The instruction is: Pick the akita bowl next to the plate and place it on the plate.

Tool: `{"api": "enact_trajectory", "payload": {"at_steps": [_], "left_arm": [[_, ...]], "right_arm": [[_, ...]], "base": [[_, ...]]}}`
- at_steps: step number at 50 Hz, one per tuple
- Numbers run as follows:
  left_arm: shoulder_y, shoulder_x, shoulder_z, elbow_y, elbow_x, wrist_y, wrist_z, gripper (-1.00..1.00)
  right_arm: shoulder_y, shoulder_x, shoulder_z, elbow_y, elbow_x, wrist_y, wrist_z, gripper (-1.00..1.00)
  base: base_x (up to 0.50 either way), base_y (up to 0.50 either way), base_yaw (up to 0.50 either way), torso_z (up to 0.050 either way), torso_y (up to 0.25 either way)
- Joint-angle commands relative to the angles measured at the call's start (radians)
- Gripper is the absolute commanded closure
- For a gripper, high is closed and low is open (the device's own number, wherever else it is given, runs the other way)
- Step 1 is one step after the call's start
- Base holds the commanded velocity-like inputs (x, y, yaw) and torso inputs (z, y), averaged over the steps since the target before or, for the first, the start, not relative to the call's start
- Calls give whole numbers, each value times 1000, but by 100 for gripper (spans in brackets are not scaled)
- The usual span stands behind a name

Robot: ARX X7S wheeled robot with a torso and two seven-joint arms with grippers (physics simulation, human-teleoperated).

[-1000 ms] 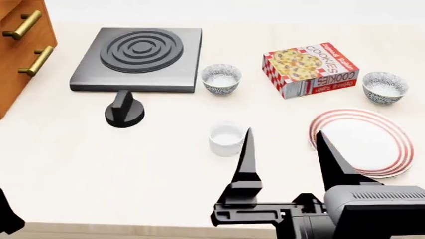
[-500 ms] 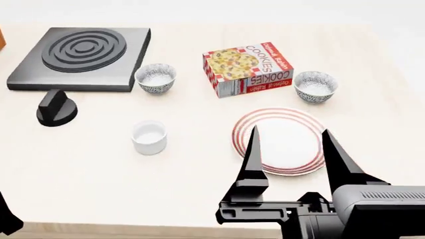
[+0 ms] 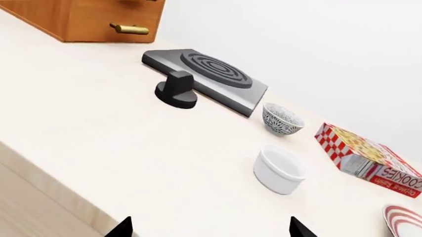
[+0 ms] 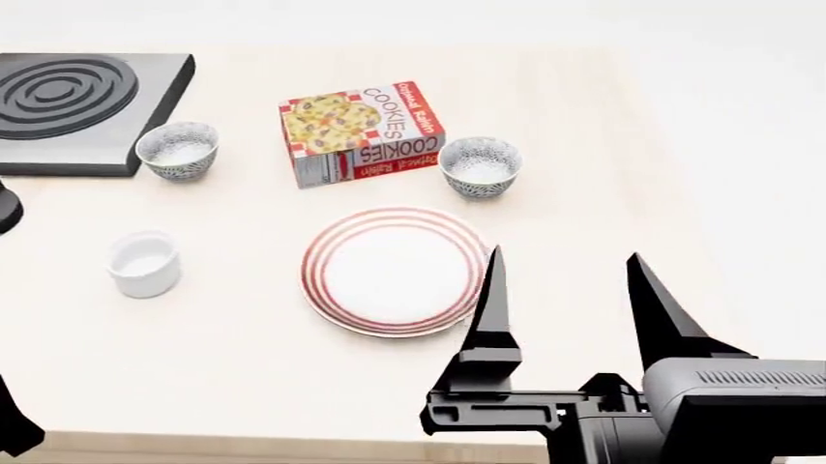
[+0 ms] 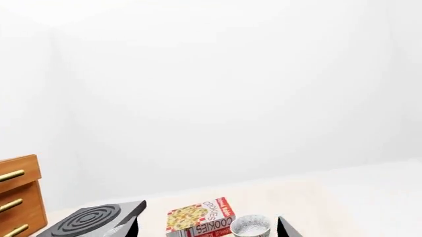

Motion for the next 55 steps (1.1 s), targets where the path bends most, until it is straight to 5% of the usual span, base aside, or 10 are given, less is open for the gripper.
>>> {"api": "enact_trajectory", "payload": {"at_steps": [1,28,55], "left_arm": [[-2,-3,5,-9,-2,6,-3,-100],[1,-10,17,-9,-8,16,-10,-100],[5,-19,28,1,-22,10,-25,-100]], "right_arm": [[-3,8,-6,4,1,-16,4,-100],[1,34,-49,17,-5,-22,5,-100],[6,51,-72,27,-1,-18,21,-100]], "base": [[0,-86,0,0,0],[5,-102,0,0,0],[360,0,0,0,0]]}}
